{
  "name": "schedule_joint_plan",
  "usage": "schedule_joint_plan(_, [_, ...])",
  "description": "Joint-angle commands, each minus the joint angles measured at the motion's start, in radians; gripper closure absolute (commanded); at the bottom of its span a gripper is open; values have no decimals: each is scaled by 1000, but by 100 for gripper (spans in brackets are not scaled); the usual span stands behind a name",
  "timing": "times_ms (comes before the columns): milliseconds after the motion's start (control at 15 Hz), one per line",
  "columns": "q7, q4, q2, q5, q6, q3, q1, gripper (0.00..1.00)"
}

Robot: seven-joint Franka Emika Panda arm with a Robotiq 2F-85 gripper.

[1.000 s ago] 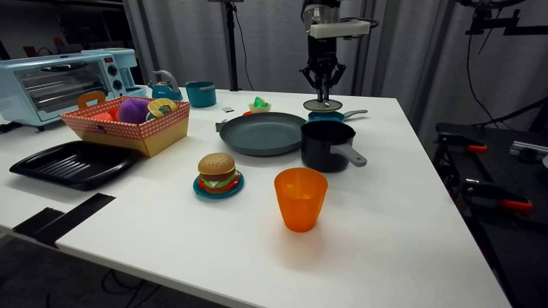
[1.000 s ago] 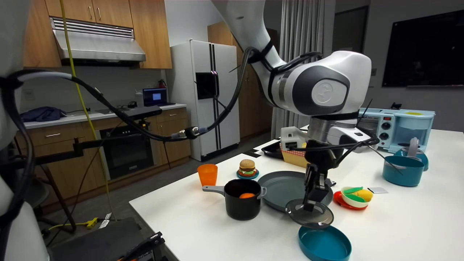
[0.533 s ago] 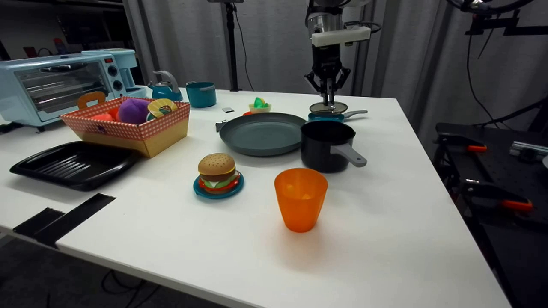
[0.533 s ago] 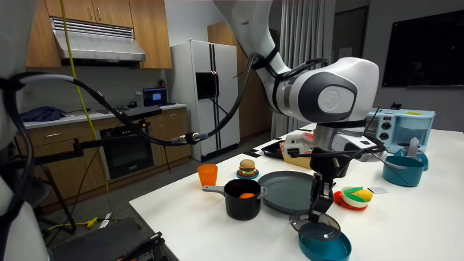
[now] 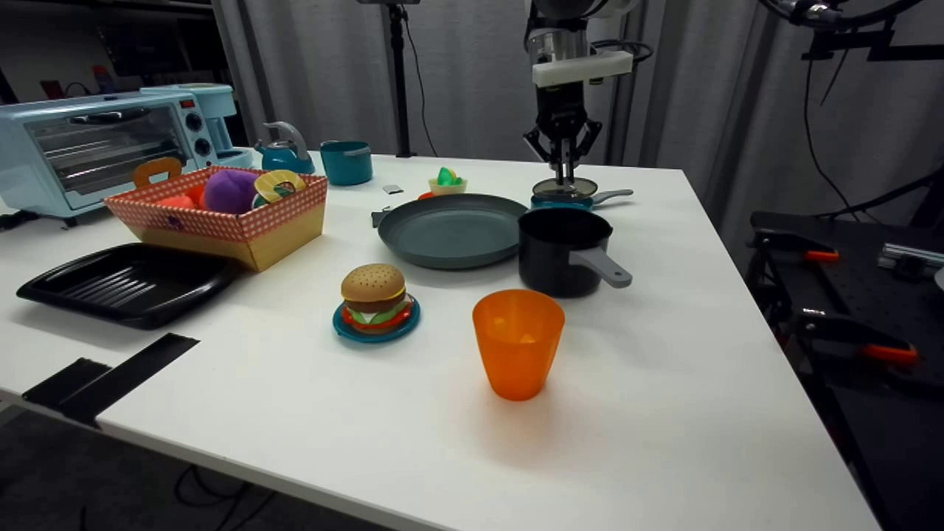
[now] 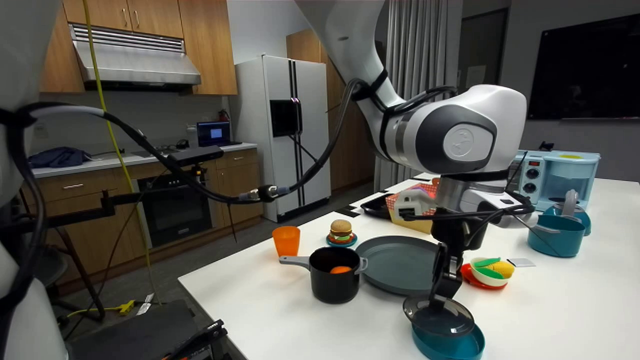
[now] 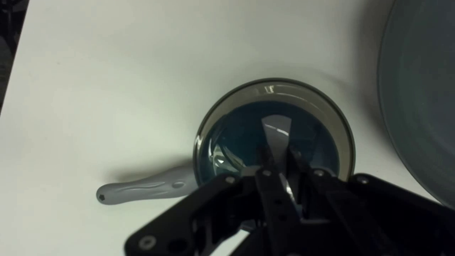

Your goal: Take the lid on the black pot and put it on the blue pan

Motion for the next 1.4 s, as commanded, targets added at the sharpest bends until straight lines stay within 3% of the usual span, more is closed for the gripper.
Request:
schedule_joint_plan(0, [37, 36, 24, -23, -6, -10, -2, 96])
schedule_joint_plan(1333, [98, 57, 61, -20, -6, -22, -2, 96])
